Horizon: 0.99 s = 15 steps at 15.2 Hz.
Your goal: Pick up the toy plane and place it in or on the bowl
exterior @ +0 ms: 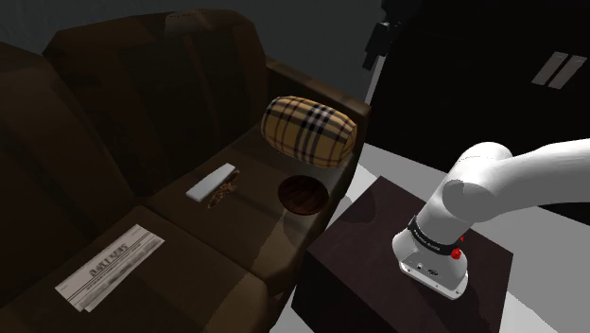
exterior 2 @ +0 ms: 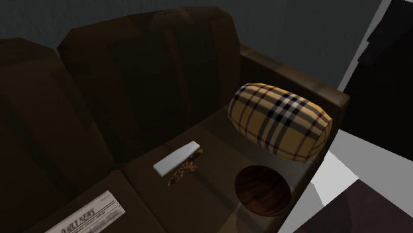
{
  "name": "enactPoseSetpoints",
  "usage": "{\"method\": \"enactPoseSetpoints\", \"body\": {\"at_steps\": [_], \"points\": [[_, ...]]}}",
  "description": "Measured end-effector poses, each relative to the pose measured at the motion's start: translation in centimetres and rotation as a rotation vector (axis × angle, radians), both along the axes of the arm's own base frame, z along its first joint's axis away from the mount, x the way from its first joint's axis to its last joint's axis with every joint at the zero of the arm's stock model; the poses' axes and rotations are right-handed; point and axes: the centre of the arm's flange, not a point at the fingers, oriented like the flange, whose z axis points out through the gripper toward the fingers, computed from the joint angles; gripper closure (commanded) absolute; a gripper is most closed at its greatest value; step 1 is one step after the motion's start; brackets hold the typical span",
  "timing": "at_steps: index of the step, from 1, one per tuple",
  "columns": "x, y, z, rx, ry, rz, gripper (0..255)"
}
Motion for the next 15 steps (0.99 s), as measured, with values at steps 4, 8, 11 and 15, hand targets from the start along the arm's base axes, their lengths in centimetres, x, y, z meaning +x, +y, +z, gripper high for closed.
{"method": "enactPoseSetpoints", "body": {"at_steps": [4, 8, 11, 15], "points": [[2.2, 0.9, -1.4, 0.001, 0.027, 0.003, 0], [6.3, 3.6, -4.8, 0.002, 0.079, 0.008, 0], [9.5, 4.8, -7.1, 0.004, 0.117, 0.011, 0], [13.4, 7.6, -10.7, 0.006, 0.171, 0.017, 0]]}}
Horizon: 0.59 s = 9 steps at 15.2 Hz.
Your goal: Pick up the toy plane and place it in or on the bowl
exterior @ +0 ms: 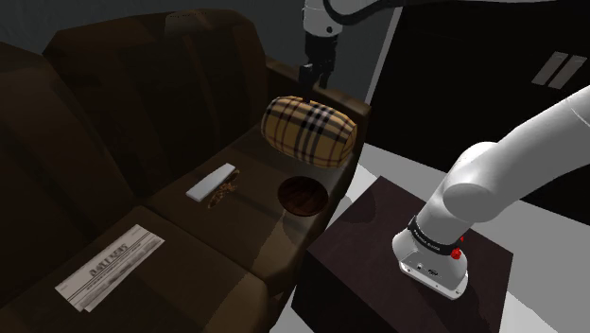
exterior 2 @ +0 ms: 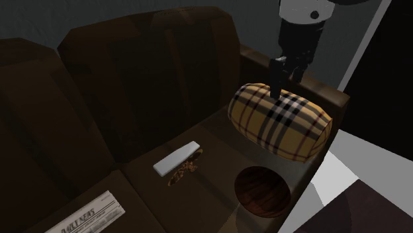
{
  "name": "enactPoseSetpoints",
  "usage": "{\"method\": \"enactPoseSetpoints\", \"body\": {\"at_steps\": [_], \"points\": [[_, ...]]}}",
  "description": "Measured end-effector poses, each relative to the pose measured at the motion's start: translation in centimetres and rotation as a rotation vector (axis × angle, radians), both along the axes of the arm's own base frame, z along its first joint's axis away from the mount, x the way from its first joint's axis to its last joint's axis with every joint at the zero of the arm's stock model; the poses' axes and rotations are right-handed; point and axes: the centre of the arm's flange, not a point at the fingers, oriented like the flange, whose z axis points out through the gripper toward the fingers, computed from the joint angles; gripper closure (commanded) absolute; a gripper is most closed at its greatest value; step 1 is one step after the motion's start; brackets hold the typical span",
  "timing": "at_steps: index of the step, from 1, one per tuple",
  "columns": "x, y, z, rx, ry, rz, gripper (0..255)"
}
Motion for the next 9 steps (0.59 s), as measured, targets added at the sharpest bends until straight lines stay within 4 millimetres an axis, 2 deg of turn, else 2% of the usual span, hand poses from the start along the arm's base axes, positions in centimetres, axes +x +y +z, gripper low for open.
{"method": "enactPoseSetpoints", "body": {"at_steps": [8, 9], "points": [[7.2, 4.5, -7.2, 0.004, 0.105, 0.010, 0], [7.5, 5.1, -8.4, 0.004, 0.119, 0.011, 0]]}}
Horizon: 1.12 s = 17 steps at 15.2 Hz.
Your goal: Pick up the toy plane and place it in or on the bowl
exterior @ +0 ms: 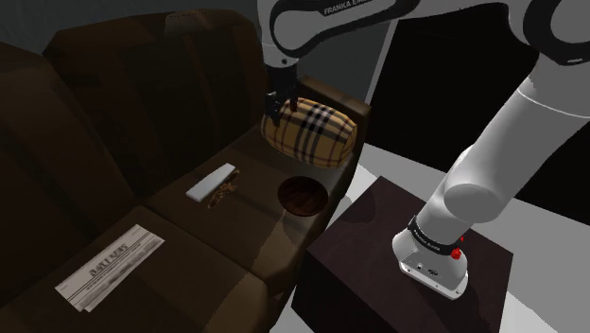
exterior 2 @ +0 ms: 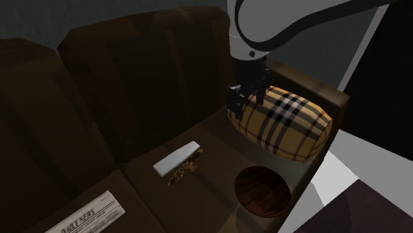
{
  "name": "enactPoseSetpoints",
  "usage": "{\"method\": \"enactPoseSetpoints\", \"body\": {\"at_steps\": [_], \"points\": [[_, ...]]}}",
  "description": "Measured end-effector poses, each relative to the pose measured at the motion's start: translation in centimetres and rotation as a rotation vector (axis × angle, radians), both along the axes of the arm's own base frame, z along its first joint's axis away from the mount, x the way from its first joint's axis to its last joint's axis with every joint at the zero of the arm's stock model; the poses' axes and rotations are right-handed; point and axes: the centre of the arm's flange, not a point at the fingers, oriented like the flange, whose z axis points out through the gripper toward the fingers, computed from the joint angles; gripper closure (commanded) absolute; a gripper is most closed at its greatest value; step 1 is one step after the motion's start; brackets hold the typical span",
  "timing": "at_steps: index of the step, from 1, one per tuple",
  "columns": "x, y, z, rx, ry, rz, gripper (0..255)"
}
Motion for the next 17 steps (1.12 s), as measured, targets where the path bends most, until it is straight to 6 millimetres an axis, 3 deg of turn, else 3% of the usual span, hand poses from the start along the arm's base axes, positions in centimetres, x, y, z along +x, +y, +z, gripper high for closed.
{"method": "enactPoseSetpoints", "body": {"at_steps": [10, 17], "points": [[8.0, 6.2, -10.9, 0.005, 0.132, 0.013, 0], [11.9, 10.2, -18.6, 0.009, 0.224, 0.022, 0]]}}
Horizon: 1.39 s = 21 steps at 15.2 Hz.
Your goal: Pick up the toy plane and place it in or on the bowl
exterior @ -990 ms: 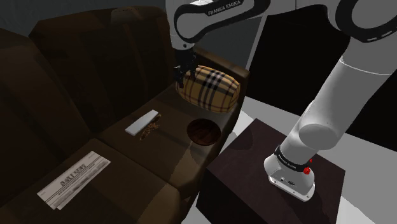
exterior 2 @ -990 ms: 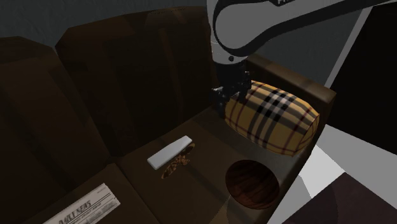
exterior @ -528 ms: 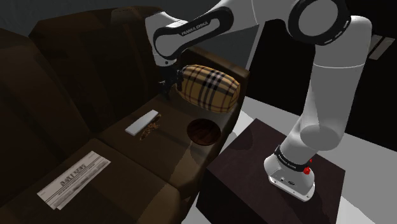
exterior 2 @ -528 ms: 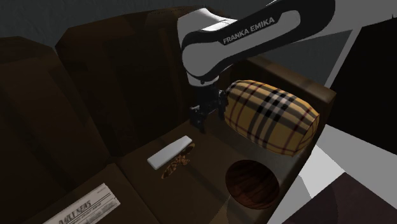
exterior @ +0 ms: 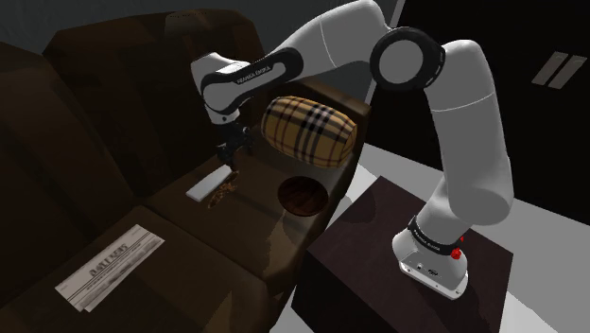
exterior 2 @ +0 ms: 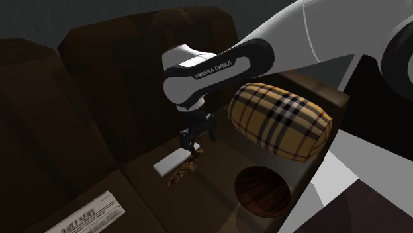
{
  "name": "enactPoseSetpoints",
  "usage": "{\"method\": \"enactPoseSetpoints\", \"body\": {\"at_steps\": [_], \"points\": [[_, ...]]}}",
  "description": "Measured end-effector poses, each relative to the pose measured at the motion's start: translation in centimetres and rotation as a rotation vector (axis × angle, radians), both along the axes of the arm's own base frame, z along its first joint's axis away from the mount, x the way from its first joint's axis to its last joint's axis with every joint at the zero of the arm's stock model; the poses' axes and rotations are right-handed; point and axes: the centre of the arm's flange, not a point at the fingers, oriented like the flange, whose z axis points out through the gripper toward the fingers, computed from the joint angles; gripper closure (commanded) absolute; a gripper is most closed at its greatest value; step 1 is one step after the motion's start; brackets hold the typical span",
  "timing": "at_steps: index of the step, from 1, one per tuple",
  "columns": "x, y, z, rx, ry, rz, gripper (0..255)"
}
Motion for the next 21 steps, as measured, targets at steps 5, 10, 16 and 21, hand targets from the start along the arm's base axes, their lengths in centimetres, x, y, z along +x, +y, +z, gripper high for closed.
{"method": "enactPoseSetpoints", "body": {"at_steps": [5, 10, 16, 21], "points": [[3.0, 3.2, -6.2, 0.002, 0.065, 0.006, 0], [3.1, 4.1, -9.6, 0.002, 0.088, 0.008, 0], [2.3, 3.9, -11.8, 0.003, 0.088, 0.008, 0], [2.2, 3.9, -11.9, 0.003, 0.088, 0.008, 255]]}}
